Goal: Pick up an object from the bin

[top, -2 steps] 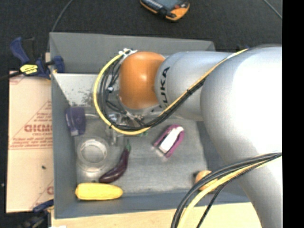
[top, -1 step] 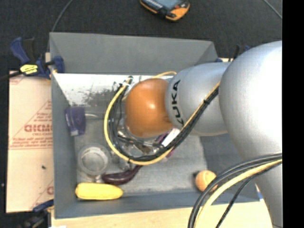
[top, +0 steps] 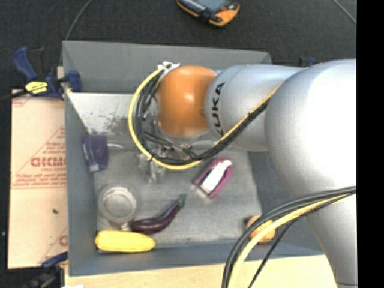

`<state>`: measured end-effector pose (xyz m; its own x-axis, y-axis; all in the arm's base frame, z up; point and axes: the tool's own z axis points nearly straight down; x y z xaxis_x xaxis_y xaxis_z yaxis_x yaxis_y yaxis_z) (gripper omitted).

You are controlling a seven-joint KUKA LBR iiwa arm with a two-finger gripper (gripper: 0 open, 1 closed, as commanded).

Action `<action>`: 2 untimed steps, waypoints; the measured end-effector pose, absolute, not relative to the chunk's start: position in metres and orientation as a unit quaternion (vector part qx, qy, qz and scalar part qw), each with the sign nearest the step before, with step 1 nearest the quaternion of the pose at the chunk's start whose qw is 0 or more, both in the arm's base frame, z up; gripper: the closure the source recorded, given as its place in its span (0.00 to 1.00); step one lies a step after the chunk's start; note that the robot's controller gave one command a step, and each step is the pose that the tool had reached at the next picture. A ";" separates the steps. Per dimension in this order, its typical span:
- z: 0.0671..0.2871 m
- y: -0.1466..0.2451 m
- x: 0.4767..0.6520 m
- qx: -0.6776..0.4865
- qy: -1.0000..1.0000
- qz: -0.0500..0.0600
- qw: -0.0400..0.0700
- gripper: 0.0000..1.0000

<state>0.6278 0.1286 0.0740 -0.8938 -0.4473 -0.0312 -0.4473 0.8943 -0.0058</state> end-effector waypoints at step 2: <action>0.099 0.124 0.623 -0.251 0.968 0.000 0.016 1.00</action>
Offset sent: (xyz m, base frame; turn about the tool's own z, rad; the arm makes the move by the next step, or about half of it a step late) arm -0.0056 -0.0039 0.0240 -0.0445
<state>0.6234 0.1241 0.0989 -0.8736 -0.4855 -0.0320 -0.4856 0.8742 -0.0075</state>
